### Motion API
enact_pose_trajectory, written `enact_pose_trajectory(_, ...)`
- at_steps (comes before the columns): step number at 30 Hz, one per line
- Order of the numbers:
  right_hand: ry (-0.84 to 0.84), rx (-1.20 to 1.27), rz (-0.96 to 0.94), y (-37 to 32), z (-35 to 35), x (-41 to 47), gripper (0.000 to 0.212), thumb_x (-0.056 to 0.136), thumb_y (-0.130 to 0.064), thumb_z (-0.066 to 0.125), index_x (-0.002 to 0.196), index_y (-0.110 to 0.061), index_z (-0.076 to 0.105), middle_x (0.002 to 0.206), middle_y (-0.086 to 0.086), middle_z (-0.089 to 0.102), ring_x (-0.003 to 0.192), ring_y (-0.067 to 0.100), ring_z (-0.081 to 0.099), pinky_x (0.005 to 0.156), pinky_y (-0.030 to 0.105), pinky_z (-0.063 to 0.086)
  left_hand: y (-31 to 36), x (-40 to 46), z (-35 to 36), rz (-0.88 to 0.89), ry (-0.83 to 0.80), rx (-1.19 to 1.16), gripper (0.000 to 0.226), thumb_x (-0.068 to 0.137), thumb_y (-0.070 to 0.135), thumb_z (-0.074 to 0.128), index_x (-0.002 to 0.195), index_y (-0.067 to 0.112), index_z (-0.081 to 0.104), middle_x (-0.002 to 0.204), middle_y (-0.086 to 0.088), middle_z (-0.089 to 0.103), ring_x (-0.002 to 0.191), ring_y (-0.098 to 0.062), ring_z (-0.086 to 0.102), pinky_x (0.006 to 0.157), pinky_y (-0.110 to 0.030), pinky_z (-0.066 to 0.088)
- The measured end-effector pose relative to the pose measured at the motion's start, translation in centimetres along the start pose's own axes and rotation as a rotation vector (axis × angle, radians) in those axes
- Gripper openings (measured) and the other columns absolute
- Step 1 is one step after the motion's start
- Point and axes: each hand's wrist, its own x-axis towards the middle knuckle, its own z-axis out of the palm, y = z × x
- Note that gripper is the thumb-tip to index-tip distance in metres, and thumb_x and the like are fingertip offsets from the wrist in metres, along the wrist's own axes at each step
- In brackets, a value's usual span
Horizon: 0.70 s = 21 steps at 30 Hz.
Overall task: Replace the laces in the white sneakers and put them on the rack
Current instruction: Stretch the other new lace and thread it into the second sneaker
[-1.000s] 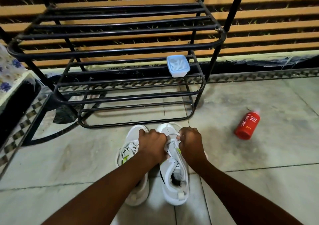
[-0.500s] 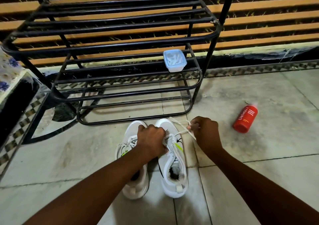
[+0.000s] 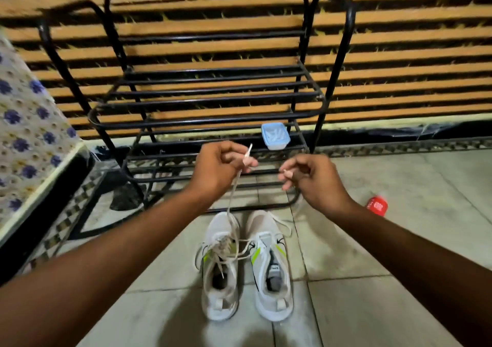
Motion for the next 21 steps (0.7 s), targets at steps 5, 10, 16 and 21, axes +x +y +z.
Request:
enact_pose_trajectory(5,0.196,0.105,-0.187,-10.6,-2.5,2.7,0.020,0.094,0.005,0.063,0.081,-0.010,0.069,0.081,0.006,0.070,0.068,0.020,0.074,0.071,0.034,0.062,10.8,0.6,-2.9,0.049,0.065,-0.104,0.005,0.098,0.006,0.068,0.101,0.003,0.069,0.095,-0.012,0.080,0.087,-0.017,0.077,0.067,-0.028,0.057)
enact_pose_trajectory(10,0.390,0.122,-0.262,-19.4,-4.8,4.3,0.009,0.090,-0.005,0.073,0.088,-0.014,0.075,0.089,-0.001,0.075,0.089,0.013,0.071,0.086,0.035,0.060,18.4,1.0,-5.0,0.161,0.134,-0.099,0.006,0.095,0.019,0.074,0.097,0.013,0.075,0.099,-0.003,0.075,0.090,-0.015,0.067,0.077,-0.036,0.052)
enact_pose_trajectory(16,0.570,0.282,-0.296,-25.2,-4.5,4.5,0.011,0.091,-0.009,0.073,0.094,-0.019,0.073,0.083,-0.006,0.073,0.076,0.000,0.068,0.060,0.012,0.050,23.9,0.6,-6.1,0.221,0.190,-0.142,0.005,0.094,0.021,0.076,0.098,0.021,0.077,0.100,0.005,0.078,0.102,-0.018,0.071,0.087,-0.043,0.053)
enact_pose_trajectory(21,0.570,0.403,-0.278,-27.9,-4.0,3.9,0.014,0.089,-0.009,0.075,0.094,-0.022,0.071,0.086,-0.005,0.074,0.081,-0.001,0.070,0.070,0.017,0.057,26.5,0.7,-6.4,0.243,0.197,-0.150,0.004,0.094,0.022,0.075,0.096,0.022,0.078,0.096,0.007,0.077,0.102,-0.016,0.068,0.081,-0.039,0.050)
